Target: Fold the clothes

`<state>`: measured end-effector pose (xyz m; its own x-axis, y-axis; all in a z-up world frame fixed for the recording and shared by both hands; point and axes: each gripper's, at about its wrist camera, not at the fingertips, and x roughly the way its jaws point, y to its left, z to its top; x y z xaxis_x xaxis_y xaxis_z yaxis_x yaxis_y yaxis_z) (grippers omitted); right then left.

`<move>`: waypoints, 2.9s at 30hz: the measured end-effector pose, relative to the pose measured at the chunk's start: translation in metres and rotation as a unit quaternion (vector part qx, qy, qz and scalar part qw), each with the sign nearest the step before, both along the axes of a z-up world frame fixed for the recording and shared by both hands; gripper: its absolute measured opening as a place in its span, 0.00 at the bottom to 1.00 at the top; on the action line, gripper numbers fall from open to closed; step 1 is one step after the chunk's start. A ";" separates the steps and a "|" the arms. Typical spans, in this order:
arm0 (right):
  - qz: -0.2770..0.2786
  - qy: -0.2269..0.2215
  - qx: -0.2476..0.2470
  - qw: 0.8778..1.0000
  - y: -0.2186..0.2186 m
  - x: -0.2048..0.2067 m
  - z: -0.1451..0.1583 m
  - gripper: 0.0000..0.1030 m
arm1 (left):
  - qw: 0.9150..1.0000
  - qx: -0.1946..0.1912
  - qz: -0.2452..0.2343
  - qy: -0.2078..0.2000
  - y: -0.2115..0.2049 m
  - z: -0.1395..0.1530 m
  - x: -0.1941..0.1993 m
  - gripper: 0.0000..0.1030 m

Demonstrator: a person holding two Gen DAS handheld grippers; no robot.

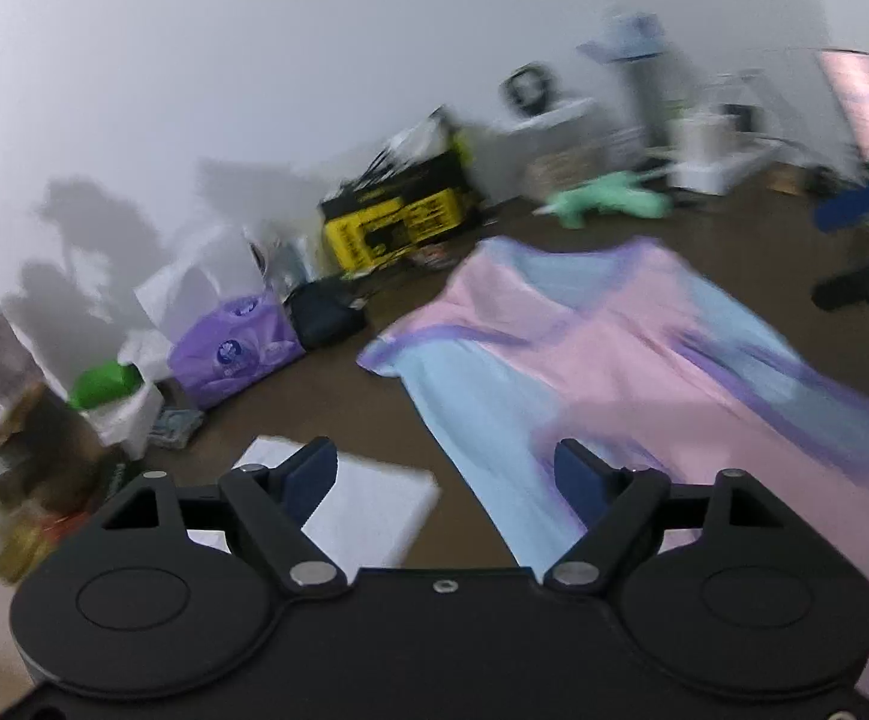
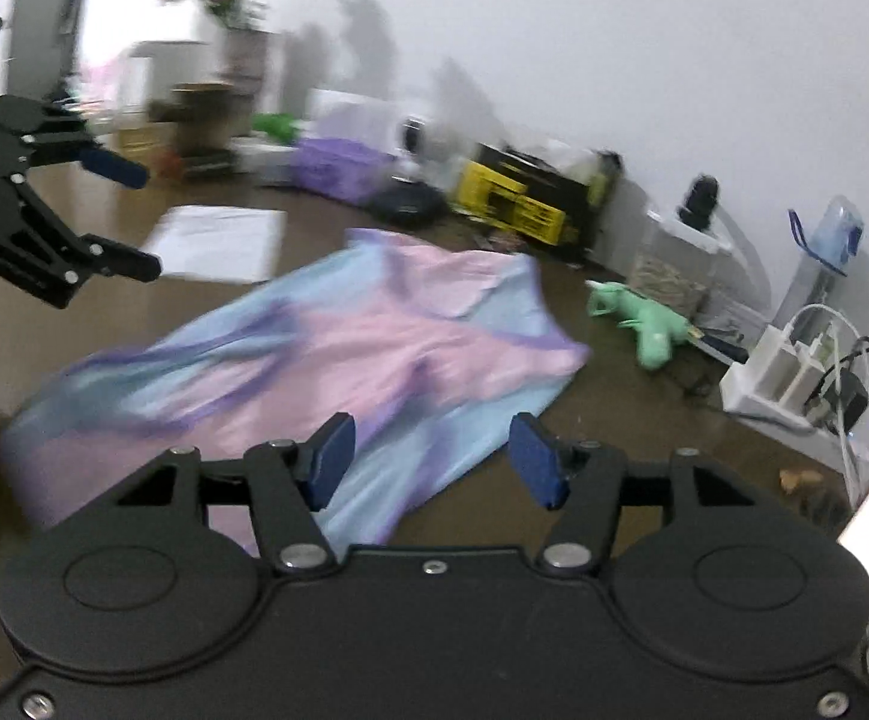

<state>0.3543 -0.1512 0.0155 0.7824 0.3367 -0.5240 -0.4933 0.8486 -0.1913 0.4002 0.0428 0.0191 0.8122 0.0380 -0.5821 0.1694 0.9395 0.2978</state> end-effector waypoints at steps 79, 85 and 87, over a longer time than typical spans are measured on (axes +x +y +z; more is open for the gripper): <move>0.111 0.058 0.117 0.985 -0.046 -0.145 -0.012 0.75 | 0.993 -0.066 -0.098 0.001 -0.016 -0.018 -0.222 0.71; 0.025 -0.016 0.140 0.990 -0.100 -0.185 0.064 0.75 | 0.994 -0.058 -0.081 -0.052 -0.022 0.008 -0.220 0.71; -0.008 -0.052 0.124 0.991 -0.119 -0.215 0.092 0.77 | 0.993 -0.062 -0.077 -0.063 -0.025 0.013 -0.223 0.75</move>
<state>0.1391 -0.2707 0.1074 0.8340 0.4315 -0.3439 -0.4675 0.8836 -0.0250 0.1774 0.0182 0.0323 0.8694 -0.1577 -0.4682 0.2827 0.9360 0.2097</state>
